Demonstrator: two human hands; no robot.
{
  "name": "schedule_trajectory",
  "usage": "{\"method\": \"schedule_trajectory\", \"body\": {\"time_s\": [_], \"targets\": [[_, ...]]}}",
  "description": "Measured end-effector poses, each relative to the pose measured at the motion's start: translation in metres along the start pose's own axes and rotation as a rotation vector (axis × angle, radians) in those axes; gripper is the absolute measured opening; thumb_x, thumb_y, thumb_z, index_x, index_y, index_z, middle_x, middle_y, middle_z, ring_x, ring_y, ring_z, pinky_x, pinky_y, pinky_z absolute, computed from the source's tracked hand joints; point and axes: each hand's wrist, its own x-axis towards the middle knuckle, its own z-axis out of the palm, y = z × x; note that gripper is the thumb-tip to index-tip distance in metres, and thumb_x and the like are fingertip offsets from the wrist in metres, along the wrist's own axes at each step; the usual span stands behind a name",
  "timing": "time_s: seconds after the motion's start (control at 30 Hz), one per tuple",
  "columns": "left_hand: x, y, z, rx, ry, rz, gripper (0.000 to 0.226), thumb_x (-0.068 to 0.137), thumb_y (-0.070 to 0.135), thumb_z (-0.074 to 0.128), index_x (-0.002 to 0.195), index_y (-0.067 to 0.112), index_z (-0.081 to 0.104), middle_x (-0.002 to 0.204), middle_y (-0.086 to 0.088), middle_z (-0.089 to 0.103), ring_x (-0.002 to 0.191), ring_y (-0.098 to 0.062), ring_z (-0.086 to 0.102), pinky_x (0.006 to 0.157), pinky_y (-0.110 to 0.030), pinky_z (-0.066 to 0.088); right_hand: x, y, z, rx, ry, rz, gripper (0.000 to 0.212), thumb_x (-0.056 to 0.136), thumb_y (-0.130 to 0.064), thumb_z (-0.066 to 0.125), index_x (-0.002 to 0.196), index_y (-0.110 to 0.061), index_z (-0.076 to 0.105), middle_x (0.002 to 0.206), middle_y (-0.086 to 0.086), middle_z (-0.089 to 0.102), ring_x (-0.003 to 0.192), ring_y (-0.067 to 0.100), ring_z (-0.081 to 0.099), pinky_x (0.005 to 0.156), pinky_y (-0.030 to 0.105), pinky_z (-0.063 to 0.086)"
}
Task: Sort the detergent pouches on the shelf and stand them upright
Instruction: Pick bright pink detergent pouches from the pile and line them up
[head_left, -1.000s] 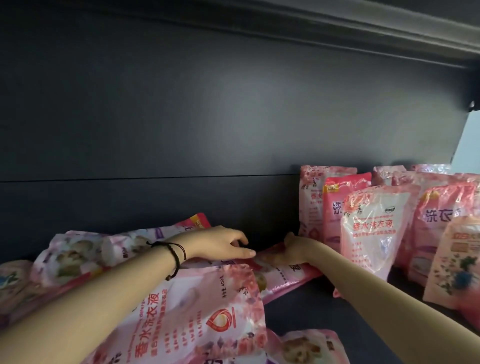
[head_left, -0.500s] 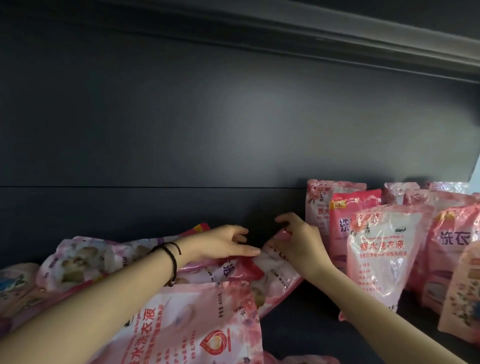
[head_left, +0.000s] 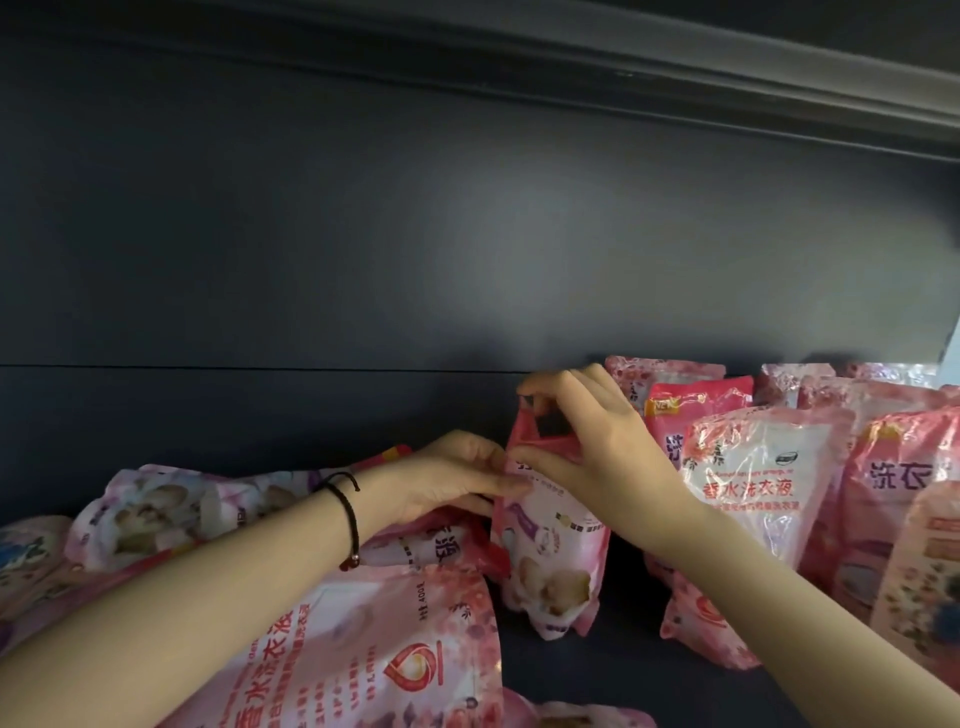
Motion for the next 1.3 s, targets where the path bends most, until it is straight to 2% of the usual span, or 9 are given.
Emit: {"method": "schedule_trajectory", "body": {"time_s": [0.17,0.23,0.3,0.4,0.57,0.67,0.97,1.13,1.3], "targets": [[-0.008,-0.008,-0.004,-0.054,0.057,0.011,0.046,0.073,0.014,0.077,0.113,-0.004,0.063,0.109,-0.015,0.071,0.103,-0.026,0.068,0.092,-0.041,0.054,-0.036,-0.006,0.003,0.109,0.280,0.229,0.049,0.086,-0.030,0.069,0.127,-0.013,0.049,0.135,0.000,0.047,0.131,0.010,0.039,0.109,0.022,0.030],[-0.009,-0.010,-0.004,-0.067,0.081,0.016,0.040,0.075,0.011,0.076,0.111,-0.002,0.064,0.109,-0.016,0.070,0.103,-0.027,0.068,0.093,-0.043,0.054,-0.043,-0.008,0.007,0.384,0.241,0.473,0.055,0.085,-0.036,0.066,0.133,-0.018,0.045,0.135,-0.007,0.050,0.127,0.000,0.044,0.102,0.014,0.037],[-0.010,-0.009,-0.003,-0.055,0.075,0.034,0.036,0.076,0.009,0.076,0.109,-0.002,0.064,0.105,-0.014,0.072,0.100,-0.026,0.069,0.090,-0.041,0.055,-0.042,-0.007,0.012,0.698,0.205,0.724,0.044,0.086,-0.037,0.063,0.126,-0.020,0.053,0.116,-0.011,0.064,0.104,-0.008,0.059,0.081,0.008,0.047],[-0.013,-0.001,-0.005,-0.019,0.065,0.121,0.042,0.074,0.009,0.078,0.110,-0.003,0.061,0.096,-0.004,0.073,0.093,-0.017,0.070,0.083,-0.030,0.057,-0.036,0.004,0.017,0.743,0.219,0.837,0.015,0.093,-0.033,0.058,0.098,-0.023,0.068,0.087,-0.007,0.073,0.080,0.001,0.067,0.063,0.011,0.048],[-0.023,0.004,-0.008,-0.088,0.098,0.307,0.041,0.063,0.018,0.080,0.101,0.013,0.068,0.098,0.003,0.074,0.096,-0.009,0.068,0.084,-0.019,0.051,-0.029,0.002,0.023,0.791,0.293,0.815,0.017,0.093,-0.024,0.059,0.088,-0.010,0.067,0.080,0.010,0.070,0.073,0.017,0.064,0.068,0.031,0.052],[-0.028,0.000,-0.013,-0.114,0.153,0.323,0.037,0.062,0.020,0.080,0.095,0.009,0.069,0.097,-0.007,0.073,0.092,-0.016,0.069,0.084,-0.028,0.055,-0.023,-0.003,0.020,0.765,0.333,0.756,0.019,0.094,-0.023,0.058,0.083,-0.011,0.068,0.073,0.003,0.066,0.068,0.014,0.060,0.064,0.029,0.048],[-0.044,0.050,-0.007,-0.322,0.270,0.428,0.010,0.063,0.019,0.075,0.073,0.016,0.074,0.081,-0.004,0.076,0.072,-0.013,0.072,0.059,-0.023,0.056,0.006,-0.019,-0.021,0.897,0.573,0.652,0.024,0.094,-0.019,0.058,0.076,-0.008,0.068,0.071,0.010,0.056,0.069,0.021,0.049,0.066,0.037,0.044],[-0.059,0.071,0.012,-0.241,0.323,0.496,0.029,0.063,0.028,0.073,0.081,0.006,0.066,0.076,-0.002,0.075,0.066,-0.012,0.070,0.057,-0.025,0.056,-0.002,-0.012,-0.047,0.882,0.562,0.582,0.025,0.093,-0.018,0.059,0.072,-0.019,0.073,0.066,-0.004,0.065,0.067,0.016,0.056,0.064,0.032,0.050],[-0.065,0.090,0.047,-0.191,0.365,0.553,0.027,0.057,0.034,0.078,0.076,0.015,0.075,0.082,-0.005,0.076,0.073,-0.016,0.072,0.061,-0.028,0.057,-0.023,0.002,-0.080,0.936,0.531,0.555,0.023,0.094,-0.017,0.057,0.076,-0.016,0.073,0.074,0.004,0.065,0.074,0.023,0.056,0.072,0.039,0.050]]}}
